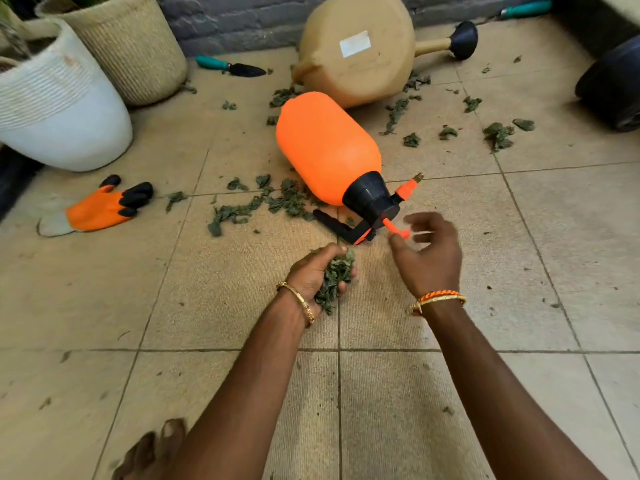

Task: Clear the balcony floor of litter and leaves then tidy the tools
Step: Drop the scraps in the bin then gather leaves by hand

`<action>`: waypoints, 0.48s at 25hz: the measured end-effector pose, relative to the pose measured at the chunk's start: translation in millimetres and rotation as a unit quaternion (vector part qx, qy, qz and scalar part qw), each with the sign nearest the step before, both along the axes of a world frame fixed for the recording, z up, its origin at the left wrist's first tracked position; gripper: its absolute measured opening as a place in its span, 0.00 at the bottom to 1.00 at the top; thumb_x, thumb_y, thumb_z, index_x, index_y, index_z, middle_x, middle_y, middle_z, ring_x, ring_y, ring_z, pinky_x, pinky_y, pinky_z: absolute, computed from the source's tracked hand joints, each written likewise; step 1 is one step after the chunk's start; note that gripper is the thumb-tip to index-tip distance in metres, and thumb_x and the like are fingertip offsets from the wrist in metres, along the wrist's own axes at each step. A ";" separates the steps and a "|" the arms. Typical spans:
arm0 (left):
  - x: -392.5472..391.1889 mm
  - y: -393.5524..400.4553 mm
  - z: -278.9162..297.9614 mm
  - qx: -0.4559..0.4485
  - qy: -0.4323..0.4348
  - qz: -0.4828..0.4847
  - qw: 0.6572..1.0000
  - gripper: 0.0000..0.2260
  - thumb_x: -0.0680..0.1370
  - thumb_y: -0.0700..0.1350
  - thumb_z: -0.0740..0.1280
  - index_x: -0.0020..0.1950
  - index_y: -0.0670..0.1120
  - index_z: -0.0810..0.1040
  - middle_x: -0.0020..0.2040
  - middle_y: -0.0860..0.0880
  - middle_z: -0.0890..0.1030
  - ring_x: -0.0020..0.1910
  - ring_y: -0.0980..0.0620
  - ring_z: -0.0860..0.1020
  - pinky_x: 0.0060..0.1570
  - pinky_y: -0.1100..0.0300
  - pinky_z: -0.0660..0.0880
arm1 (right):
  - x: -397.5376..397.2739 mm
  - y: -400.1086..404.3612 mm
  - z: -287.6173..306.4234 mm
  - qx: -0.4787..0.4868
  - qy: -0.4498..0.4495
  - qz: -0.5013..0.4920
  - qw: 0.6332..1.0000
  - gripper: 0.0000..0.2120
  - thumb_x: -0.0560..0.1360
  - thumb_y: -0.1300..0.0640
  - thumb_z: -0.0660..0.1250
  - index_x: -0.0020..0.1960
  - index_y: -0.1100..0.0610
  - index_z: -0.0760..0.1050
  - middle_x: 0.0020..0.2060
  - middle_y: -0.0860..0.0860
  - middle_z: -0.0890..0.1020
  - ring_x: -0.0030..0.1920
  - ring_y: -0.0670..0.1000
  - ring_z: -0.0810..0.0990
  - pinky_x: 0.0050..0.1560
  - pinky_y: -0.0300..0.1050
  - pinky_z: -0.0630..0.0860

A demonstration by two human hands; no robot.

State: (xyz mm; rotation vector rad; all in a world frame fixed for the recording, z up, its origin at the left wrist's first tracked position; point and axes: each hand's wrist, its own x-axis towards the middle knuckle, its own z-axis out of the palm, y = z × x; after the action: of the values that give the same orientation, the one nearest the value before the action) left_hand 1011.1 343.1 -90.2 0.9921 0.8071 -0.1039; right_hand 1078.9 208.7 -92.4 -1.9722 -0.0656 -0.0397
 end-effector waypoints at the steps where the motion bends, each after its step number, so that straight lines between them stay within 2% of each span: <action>1: -0.8 6.1 -1.5 0.008 0.007 0.015 1.000 0.04 0.75 0.42 0.67 0.43 0.44 0.74 0.34 0.45 0.78 0.27 0.54 0.77 0.18 0.69 0.68 | 8.6 2.9 2.1 0.012 0.010 -0.028 0.999 0.21 0.66 0.54 0.75 0.56 0.56 0.74 0.52 0.53 0.75 0.48 0.49 0.76 0.50 0.42 0.74; 3: -3.2 16.4 -5.8 0.022 0.024 0.037 0.999 0.04 0.75 0.42 0.67 0.42 0.44 0.74 0.33 0.45 0.79 0.27 0.53 0.77 0.18 0.68 0.68 | 29.2 11.9 4.1 0.004 0.095 -0.005 0.996 0.35 0.63 0.47 0.77 0.65 0.57 0.68 0.56 0.51 0.74 0.55 0.50 0.74 0.54 0.45 0.73; 4: -5.2 20.6 -7.8 0.025 0.035 0.047 0.998 0.04 0.75 0.42 0.67 0.42 0.44 0.74 0.32 0.45 0.79 0.27 0.53 0.76 0.18 0.68 0.68 | 38.2 19.0 2.0 0.011 0.139 0.023 0.990 0.37 0.62 0.45 0.78 0.65 0.55 0.67 0.55 0.49 0.73 0.54 0.49 0.73 0.54 0.45 0.73; 6: -5.8 23.9 -9.9 0.026 0.050 0.061 0.997 0.04 0.75 0.42 0.67 0.42 0.43 0.74 0.32 0.45 0.79 0.27 0.53 0.76 0.18 0.69 0.68 | 49.3 32.3 1.4 0.078 0.191 0.043 0.978 0.35 0.56 0.42 0.79 0.58 0.51 0.70 0.53 0.49 0.77 0.51 0.50 0.78 0.51 0.49 0.77; 8: -3.8 22.3 -10.3 0.027 0.062 0.061 0.996 0.05 0.75 0.42 0.67 0.42 0.43 0.73 0.32 0.44 0.78 0.27 0.53 0.76 0.18 0.69 0.69 | 56.5 38.3 -0.7 0.149 0.208 0.024 0.966 0.31 0.54 0.44 0.80 0.53 0.51 0.72 0.52 0.52 0.80 0.48 0.53 0.81 0.42 0.49 0.81; 10: 0.5 18.8 -8.0 0.033 0.064 0.054 0.996 0.06 0.75 0.42 0.67 0.41 0.43 0.73 0.32 0.44 0.78 0.26 0.53 0.76 0.18 0.69 0.69 | 59.9 36.6 -1.4 0.213 0.214 0.011 0.953 0.27 0.62 0.52 0.79 0.56 0.55 0.72 0.54 0.53 0.79 0.45 0.50 0.81 0.33 0.42 0.79; 12: 6.6 16.0 -5.3 0.045 0.065 0.045 0.996 0.07 0.75 0.42 0.67 0.39 0.43 0.73 0.29 0.44 0.78 0.26 0.52 0.75 0.18 0.69 0.69 | 57.0 25.0 -0.8 0.284 0.243 0.004 0.927 0.27 0.66 0.57 0.77 0.61 0.58 0.71 0.55 0.55 0.79 0.42 0.49 0.81 0.29 0.39 0.78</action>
State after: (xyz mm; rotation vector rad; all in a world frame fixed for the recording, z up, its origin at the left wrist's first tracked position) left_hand 1017.7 359.1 -95.5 1.0397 0.9822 -0.0556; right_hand 1135.9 233.7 -93.3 -1.3535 0.2392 0.3966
